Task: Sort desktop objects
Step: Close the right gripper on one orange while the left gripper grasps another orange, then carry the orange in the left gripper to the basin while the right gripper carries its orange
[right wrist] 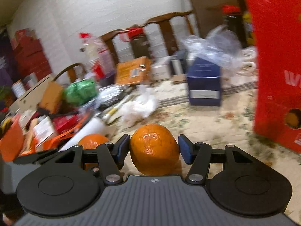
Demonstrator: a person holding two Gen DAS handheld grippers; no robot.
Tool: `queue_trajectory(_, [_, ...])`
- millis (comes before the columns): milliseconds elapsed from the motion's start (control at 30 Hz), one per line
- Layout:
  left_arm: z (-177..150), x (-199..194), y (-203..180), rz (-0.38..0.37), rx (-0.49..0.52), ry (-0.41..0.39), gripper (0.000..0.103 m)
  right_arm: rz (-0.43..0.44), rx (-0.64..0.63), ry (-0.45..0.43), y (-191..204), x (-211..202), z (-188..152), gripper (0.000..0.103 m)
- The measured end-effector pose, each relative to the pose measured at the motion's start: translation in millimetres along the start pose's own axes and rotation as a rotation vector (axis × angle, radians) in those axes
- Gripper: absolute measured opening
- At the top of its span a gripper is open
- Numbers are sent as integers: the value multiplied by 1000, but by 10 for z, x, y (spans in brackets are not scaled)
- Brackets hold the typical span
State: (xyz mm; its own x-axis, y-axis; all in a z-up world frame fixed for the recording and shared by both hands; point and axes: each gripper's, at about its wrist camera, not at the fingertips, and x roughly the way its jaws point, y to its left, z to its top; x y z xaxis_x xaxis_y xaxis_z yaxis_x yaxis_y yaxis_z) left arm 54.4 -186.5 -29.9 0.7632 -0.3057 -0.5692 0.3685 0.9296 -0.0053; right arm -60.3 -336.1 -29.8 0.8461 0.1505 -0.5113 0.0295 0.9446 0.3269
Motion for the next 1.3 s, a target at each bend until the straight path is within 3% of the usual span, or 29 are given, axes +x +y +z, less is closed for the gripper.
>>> queue_trajectory(267, [-258,-551,340,78,-13,-19,63,113,-72,53,537,-40,-295,61])
queue_trajectory(700, [-617,-1355,1082,195,-105,-72,63,198,-175,52,1483,-163,-535,61])
queue_trajectory(1033, [-768,-1746,1636,331,-131,-98,63,240,-284,64,2144,-45,-645,61])
queue_trajectory(1300, [-856,-1950,1912,381,-157,-116,63,297,-345,66,2593,-31,-683,61])
